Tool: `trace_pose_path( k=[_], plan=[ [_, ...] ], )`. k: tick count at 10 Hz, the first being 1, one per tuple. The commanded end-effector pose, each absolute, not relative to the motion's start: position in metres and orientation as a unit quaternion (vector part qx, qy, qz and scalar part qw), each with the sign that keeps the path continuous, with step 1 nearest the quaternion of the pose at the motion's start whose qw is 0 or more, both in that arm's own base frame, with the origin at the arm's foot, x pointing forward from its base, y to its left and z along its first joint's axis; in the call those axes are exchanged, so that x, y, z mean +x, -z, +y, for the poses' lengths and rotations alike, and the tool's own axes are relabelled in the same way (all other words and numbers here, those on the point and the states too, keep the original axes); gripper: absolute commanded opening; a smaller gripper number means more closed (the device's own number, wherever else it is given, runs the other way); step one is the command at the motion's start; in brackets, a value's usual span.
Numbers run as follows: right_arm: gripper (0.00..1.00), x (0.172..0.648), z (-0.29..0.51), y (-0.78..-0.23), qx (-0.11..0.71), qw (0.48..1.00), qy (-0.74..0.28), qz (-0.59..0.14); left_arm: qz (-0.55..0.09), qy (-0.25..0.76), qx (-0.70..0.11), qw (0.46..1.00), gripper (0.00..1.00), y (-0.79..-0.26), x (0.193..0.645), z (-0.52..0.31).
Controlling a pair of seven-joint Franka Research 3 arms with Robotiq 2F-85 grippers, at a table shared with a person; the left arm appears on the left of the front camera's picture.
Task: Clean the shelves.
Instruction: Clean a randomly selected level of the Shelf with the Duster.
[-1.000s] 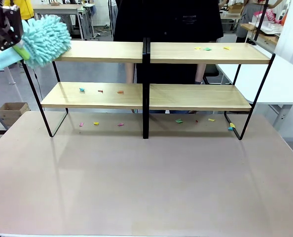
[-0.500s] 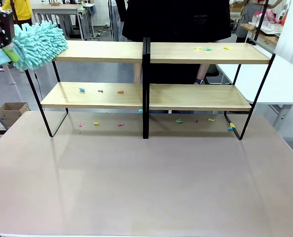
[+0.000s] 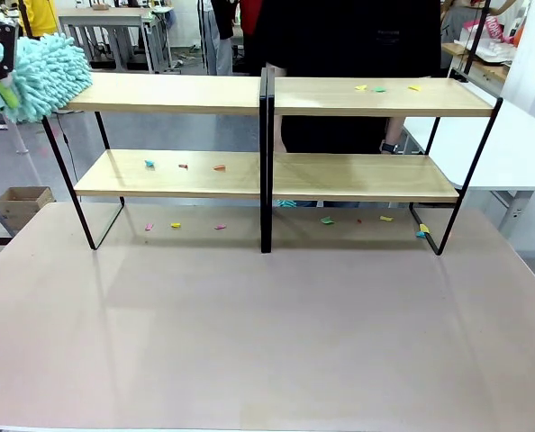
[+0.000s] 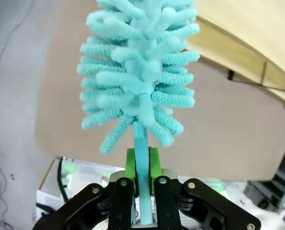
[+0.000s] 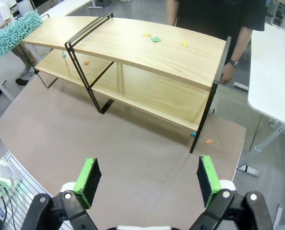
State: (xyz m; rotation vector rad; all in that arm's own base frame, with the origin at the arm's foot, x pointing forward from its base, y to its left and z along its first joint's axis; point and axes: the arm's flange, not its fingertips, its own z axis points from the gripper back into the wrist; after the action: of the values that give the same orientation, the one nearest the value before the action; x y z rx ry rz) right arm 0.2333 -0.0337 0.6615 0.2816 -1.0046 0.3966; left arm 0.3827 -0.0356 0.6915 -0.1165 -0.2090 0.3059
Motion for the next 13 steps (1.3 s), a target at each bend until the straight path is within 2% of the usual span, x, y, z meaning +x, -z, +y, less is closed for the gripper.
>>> trace_pose_path(
  k=[1,5,8,13],
  plan=[
    [1.00,0.233,-0.033,-0.661,0.138,0.848,-0.189,-0.476,-0.113,-0.167,-0.037,0.979,0.13,-0.698,0.382,-0.039],
    [1.00,0.233,-0.033,-0.661,0.138,0.848,-0.189,-0.476,-0.105,-0.123,-0.091,0.983,0.13,-0.707,0.373,-0.038],
    [1.00,0.233,-0.033,-0.661,0.138,0.848,-0.189,-0.476,-0.131,-0.056,-0.216,0.966,0.13,-0.726,0.359,-0.028],
    [1.00,0.233,-0.033,-0.661,0.138,0.848,-0.189,-0.476,-0.086,0.048,-0.322,0.942,0.13,-0.754,0.303,0.002]
  ],
)
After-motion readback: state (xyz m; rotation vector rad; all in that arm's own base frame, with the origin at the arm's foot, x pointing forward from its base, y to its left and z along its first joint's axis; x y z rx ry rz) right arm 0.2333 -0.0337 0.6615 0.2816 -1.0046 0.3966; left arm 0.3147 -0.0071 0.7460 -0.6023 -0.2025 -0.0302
